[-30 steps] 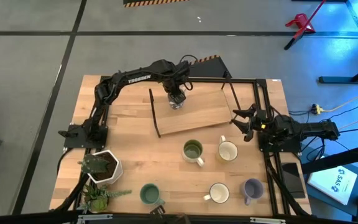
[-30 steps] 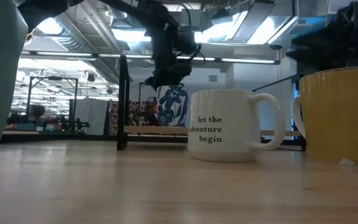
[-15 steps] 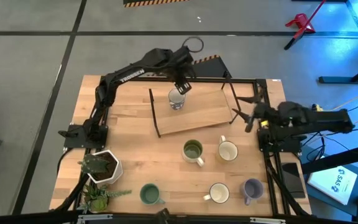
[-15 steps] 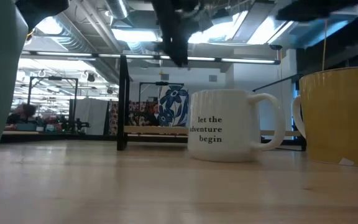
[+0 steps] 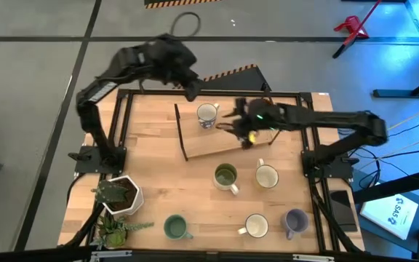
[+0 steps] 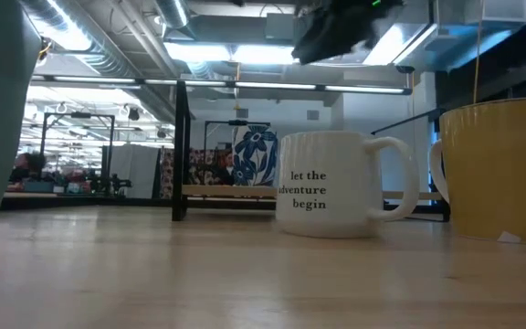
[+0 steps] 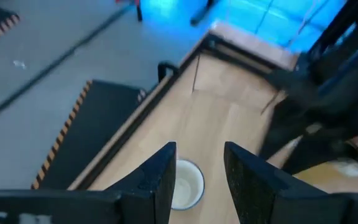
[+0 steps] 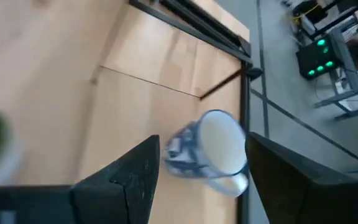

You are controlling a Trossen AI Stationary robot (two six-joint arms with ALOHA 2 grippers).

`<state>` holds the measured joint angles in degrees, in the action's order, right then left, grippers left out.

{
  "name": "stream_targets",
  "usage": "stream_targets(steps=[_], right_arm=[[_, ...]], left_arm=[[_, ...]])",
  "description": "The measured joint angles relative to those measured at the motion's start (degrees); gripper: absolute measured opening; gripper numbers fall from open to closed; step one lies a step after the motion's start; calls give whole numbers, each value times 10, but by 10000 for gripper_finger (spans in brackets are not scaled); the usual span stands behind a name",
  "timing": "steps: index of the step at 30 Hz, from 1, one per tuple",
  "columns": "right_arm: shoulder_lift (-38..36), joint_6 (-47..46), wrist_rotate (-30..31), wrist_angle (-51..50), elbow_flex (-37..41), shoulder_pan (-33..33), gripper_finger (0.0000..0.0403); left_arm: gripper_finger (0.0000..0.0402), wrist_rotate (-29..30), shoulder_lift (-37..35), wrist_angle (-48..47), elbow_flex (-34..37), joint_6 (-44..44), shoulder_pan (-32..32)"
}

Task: Place coffee mugs
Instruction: Put the top blue patterned mug on the shelf

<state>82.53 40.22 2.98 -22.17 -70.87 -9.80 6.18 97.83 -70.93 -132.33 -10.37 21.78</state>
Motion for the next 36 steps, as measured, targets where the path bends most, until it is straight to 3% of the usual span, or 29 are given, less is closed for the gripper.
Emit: stream_targets(steps=[9, 20, 24, 32, 36], right_arm=[[164, 114, -11, -82, -130, -46, 223], [247, 142, 4, -111, -138, -49, 214], [253, 142, 40, -117, -138, -49, 165], [250, 156, 58, -161, -137, -53, 16], [250, 157, 78, -234, -155, -53, 18]], left_arm=[[130, 75, -63, -3, 0, -11, -26], [130, 94, -77, -13, 1, -13, -42], [130, 97, -77, -14, 1, -13, -42], [130, 119, -77, -15, 1, -13, -42], [130, 128, -77, -15, 1, -12, -42]])
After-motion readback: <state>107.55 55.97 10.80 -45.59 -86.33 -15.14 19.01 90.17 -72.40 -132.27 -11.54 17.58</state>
